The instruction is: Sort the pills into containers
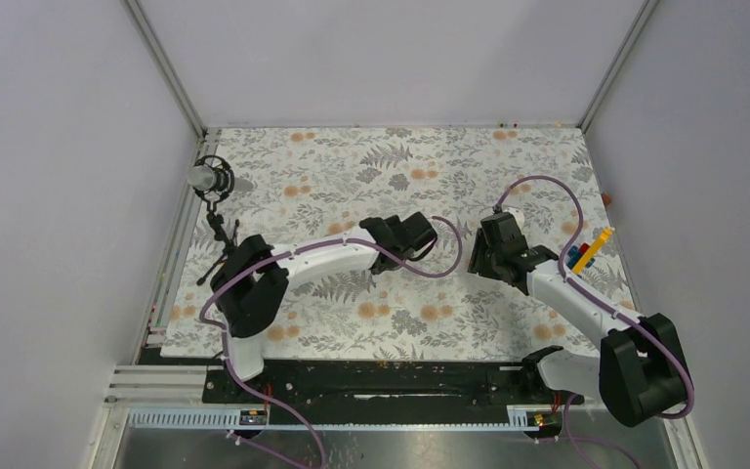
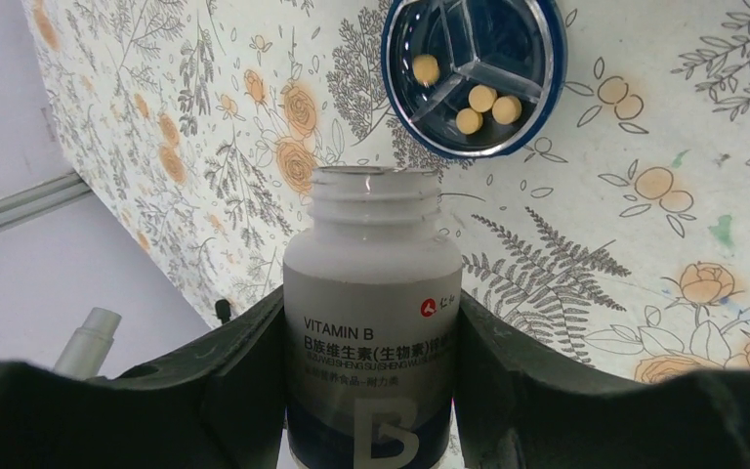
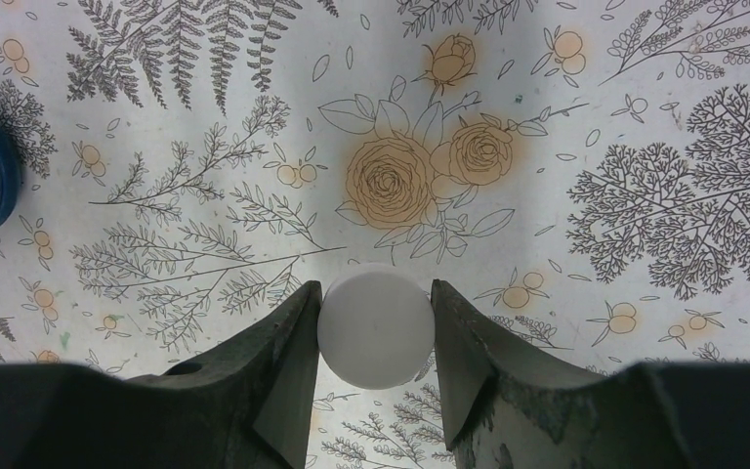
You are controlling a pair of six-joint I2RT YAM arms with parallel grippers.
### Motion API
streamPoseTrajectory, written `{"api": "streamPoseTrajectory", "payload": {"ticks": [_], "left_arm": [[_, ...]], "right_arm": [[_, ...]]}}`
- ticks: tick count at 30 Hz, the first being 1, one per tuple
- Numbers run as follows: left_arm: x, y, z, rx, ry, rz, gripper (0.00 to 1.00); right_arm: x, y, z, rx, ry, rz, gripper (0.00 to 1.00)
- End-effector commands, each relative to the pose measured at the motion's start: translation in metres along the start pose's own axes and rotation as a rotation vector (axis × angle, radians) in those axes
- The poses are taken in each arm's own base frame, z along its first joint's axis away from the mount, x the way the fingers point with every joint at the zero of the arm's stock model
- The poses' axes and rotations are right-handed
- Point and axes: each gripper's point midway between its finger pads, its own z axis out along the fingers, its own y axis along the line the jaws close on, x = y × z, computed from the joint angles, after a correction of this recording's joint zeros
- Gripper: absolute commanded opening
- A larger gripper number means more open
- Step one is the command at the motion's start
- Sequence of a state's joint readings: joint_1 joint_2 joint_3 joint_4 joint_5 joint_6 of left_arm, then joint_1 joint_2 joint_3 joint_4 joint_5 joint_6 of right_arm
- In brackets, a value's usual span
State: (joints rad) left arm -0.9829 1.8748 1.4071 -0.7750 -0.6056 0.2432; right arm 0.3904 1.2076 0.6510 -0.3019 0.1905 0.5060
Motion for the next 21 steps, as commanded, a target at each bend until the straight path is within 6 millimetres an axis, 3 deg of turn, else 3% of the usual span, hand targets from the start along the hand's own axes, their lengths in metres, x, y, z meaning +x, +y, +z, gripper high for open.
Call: {"api": "streamPoseTrajectory", "payload": {"ticks": [1,13,21], "left_arm": [[-0.011,0.006,-0.012,0.013,-0.113,-0.112,0.0],[-0.017,0.018,-0.031,0.028,-0.308,-0.283,0.0],[-0.03,0.038,-0.058,0.061,-0.505,-0.454,0.0]], "right_arm": [[-0.011,0.001,-0.005,-0.011,-0.043,0.02,0.27],[-0.014,0.005,-0.008,-0.025,-0.052,0.03,0.27],[-0.021,0.011,-0.013,-0.053,-0.066,0.031,0.27]]}}
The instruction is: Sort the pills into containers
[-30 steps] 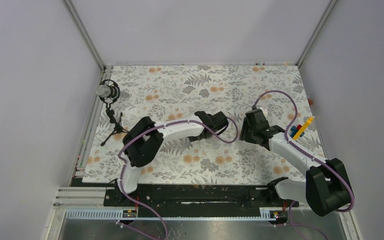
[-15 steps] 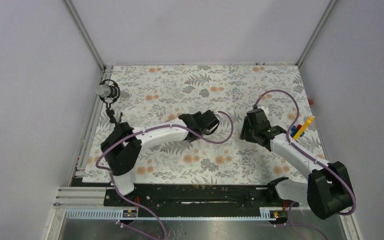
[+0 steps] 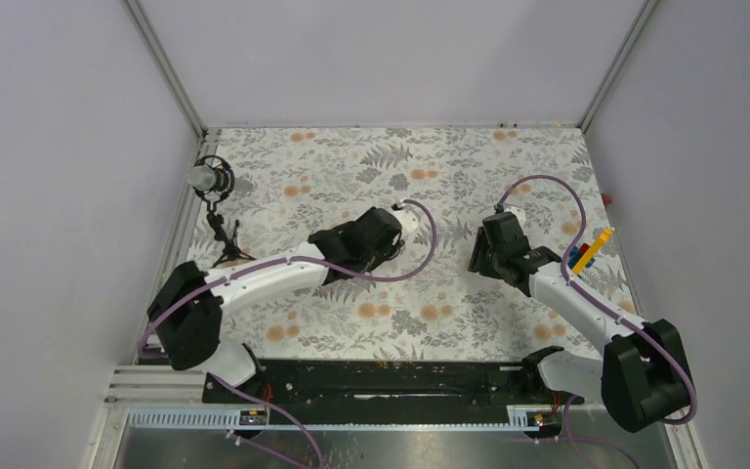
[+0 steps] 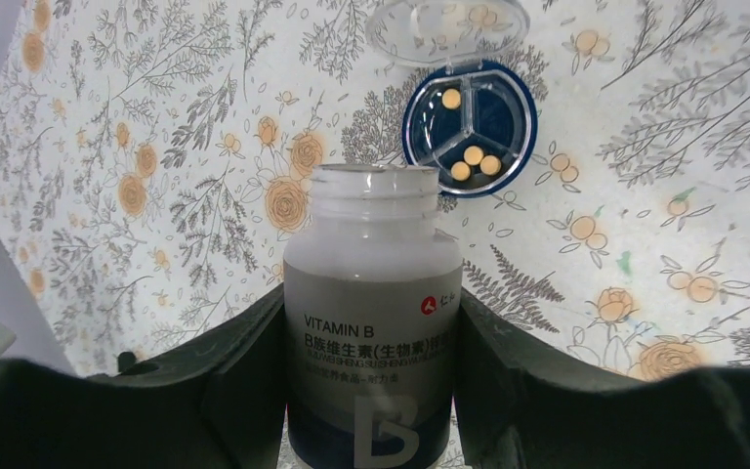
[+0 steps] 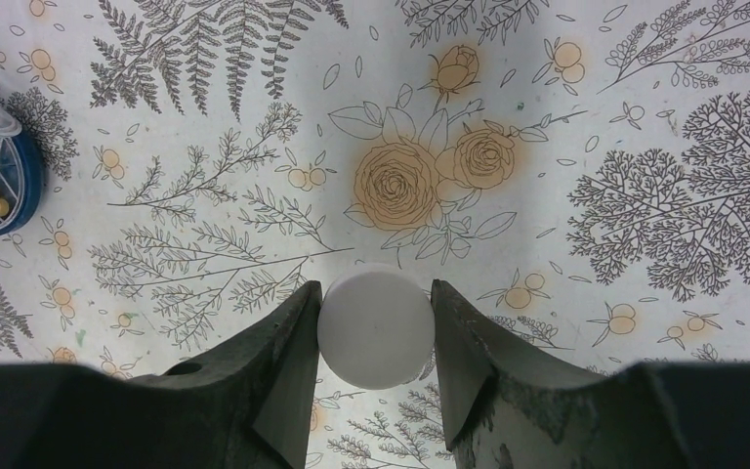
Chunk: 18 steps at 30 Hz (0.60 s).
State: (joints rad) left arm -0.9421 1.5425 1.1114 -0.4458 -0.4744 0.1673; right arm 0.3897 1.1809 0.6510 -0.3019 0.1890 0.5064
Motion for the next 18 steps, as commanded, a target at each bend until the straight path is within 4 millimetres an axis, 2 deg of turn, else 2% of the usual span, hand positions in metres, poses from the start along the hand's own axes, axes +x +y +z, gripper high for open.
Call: {"api": "streamPoseTrajectory", "payload": {"ticks": [1,8,13,18], "left_arm": [[-0.042,0.014,-0.02,0.029,-0.224,-0.181,0.0],[-0.076,0.026,-0.059,0.144,-0.496,-0.334,0.0],[-0.105,0.035,-0.104,0.255,-0.771,-0.391,0.0],[-0.127,0.031,-0.145,0.419,-1.029,-0.455,0.0]], "right_arm": [[-0.016,0.009,-0.008,-0.042,-0.045,0.025,0.27],[-0.026,0.016,-0.016,-0.069,-0.061,0.014,0.27],[-0.032,0.023,-0.023,-0.098,-0.067,0.008,0.28],[-0.042,0.036,-0.034,-0.16,-0.078,0.002,0.29]]}}
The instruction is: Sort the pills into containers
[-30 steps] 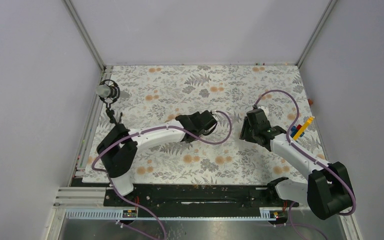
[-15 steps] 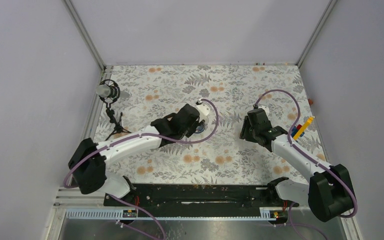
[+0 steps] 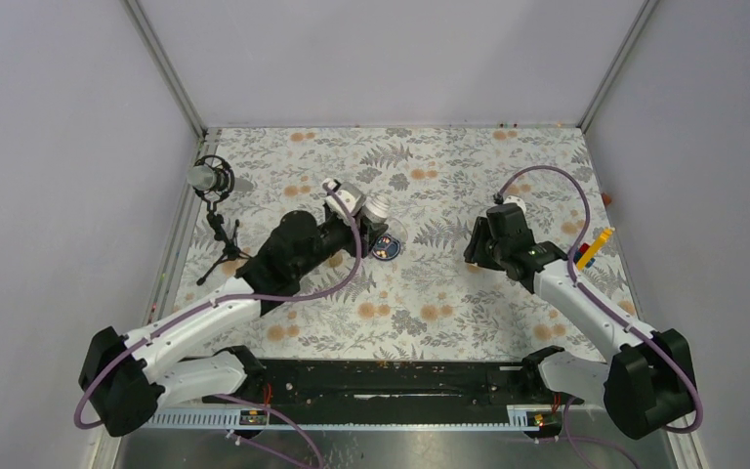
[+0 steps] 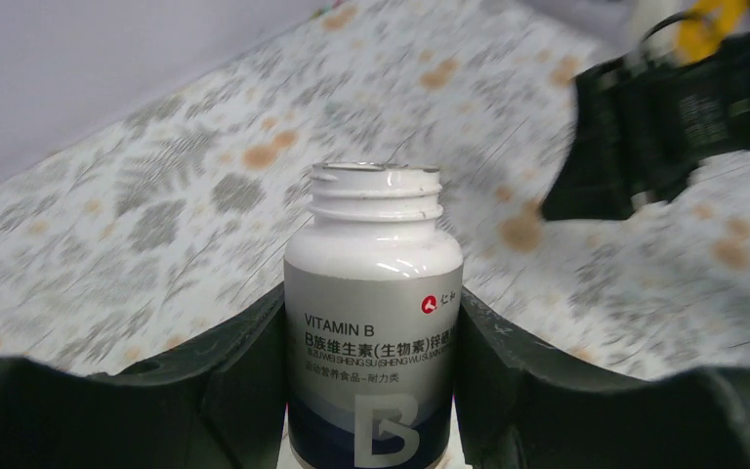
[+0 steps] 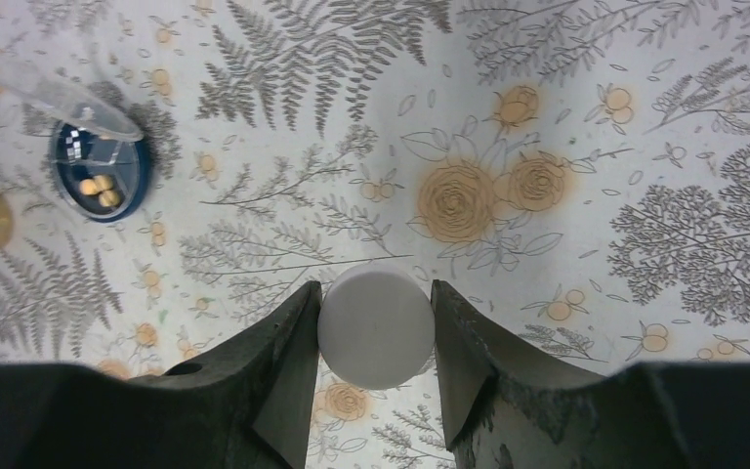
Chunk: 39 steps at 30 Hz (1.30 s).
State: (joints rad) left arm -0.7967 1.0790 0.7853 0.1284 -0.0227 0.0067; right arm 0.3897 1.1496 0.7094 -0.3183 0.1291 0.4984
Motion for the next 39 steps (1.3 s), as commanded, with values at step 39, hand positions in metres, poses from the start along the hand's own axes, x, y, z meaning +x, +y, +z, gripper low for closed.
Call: {"api": "streamPoseTrajectory", "payload": {"ticks": [39], "left_arm": [[-0.014,-0.103,0.007,0.697,-0.168,0.067,0.0]], "right_arm": [[-0.051,0.17,-0.176,-0.907,-0.135,-0.311,0.37]]}}
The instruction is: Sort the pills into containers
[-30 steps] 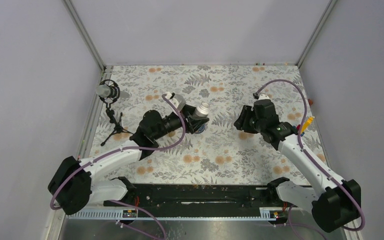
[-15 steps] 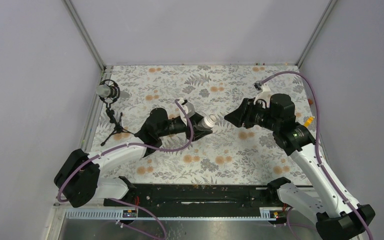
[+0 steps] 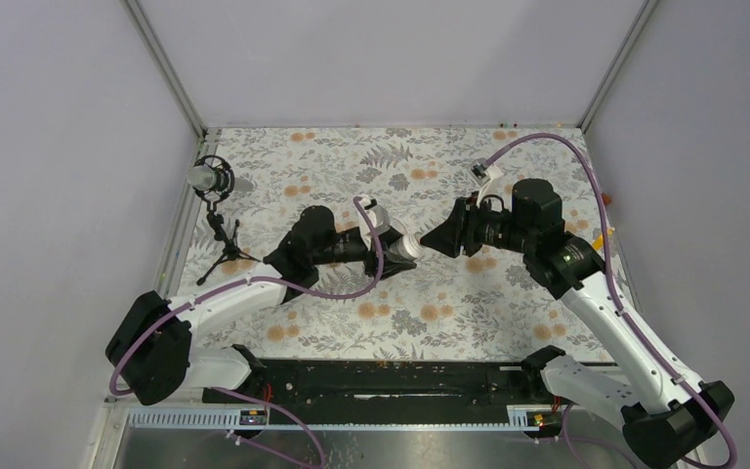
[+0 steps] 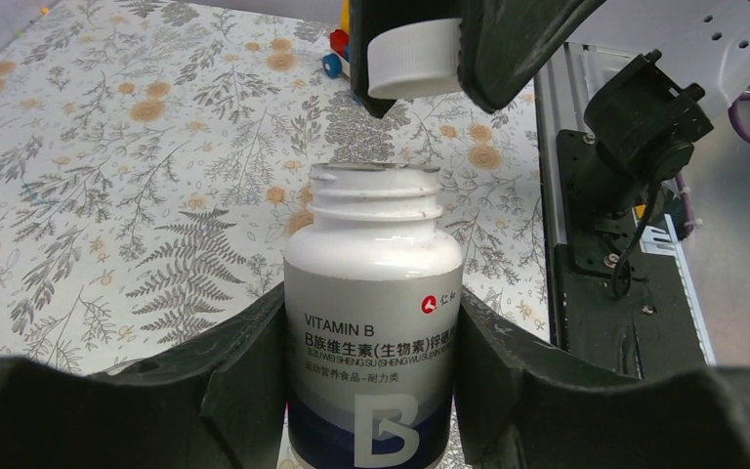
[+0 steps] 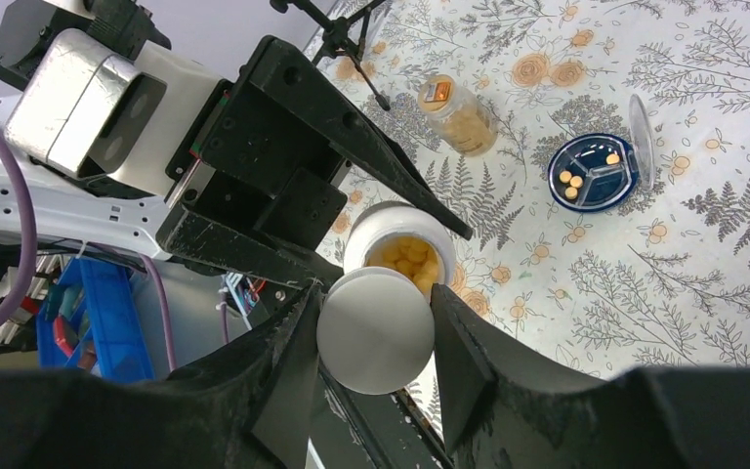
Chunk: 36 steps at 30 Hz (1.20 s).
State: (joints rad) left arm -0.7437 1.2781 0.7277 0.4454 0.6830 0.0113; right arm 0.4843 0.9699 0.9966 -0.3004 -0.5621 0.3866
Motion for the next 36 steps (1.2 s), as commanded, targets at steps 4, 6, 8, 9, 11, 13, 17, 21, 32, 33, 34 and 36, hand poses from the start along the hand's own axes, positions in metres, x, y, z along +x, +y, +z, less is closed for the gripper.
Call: {"api": "streamPoseTrajectory", "payload": {"ticks": [4,6,8,9,11,13,17,21,32,33,34,36], "left_arm": [[-0.041,-0.01,0.005,0.052,-0.093,0.072,0.0],[-0.043,-0.01,0.005,0.052,-0.103,0.08,0.0],[-0.047,-0.011,0.004,0.048,-0.117,0.065,0.0],[-0.048,-0.01,0.004,0.045,-0.124,0.062,0.0],[-0.052,-0.01,0.004,0.039,-0.141,0.059,0.0],[-0.054,-0.011,0.004,0.045,-0.151,0.054,0.0],[-0.058,-0.015,0.006,0.069,-0.169,0.037,0.0],[-0.06,-0.017,0.007,0.083,-0.18,0.019,0.0],[-0.065,-0.021,0.009,0.115,-0.204,-0.002,0.0],[-0.066,-0.021,0.009,0.116,-0.204,-0.001,0.0],[-0.067,-0.021,0.009,0.116,-0.207,0.0,0.0],[-0.068,-0.02,0.009,0.107,-0.212,0.003,0.0]], "right_arm": [[-0.01,0.0,0.005,0.027,-0.048,-0.09,0.38],[-0.009,-0.001,0.007,0.036,-0.043,-0.096,0.38],[-0.008,-0.004,0.008,0.051,-0.038,-0.101,0.38],[-0.006,-0.005,0.009,0.056,-0.034,-0.103,0.38],[-0.005,-0.006,0.01,0.057,-0.03,-0.105,0.39],[-0.003,-0.006,0.011,0.055,-0.029,-0.105,0.39],[-0.005,-0.006,0.013,0.049,-0.038,-0.1,0.39],[-0.007,-0.005,0.016,0.043,-0.059,-0.077,0.39],[-0.004,-0.005,0.022,0.029,-0.05,-0.056,0.4],[-0.002,-0.004,0.022,0.024,-0.041,-0.055,0.4],[-0.001,-0.004,0.023,0.017,-0.033,-0.055,0.4],[0.004,-0.004,0.023,0.011,-0.015,-0.051,0.4]]}}
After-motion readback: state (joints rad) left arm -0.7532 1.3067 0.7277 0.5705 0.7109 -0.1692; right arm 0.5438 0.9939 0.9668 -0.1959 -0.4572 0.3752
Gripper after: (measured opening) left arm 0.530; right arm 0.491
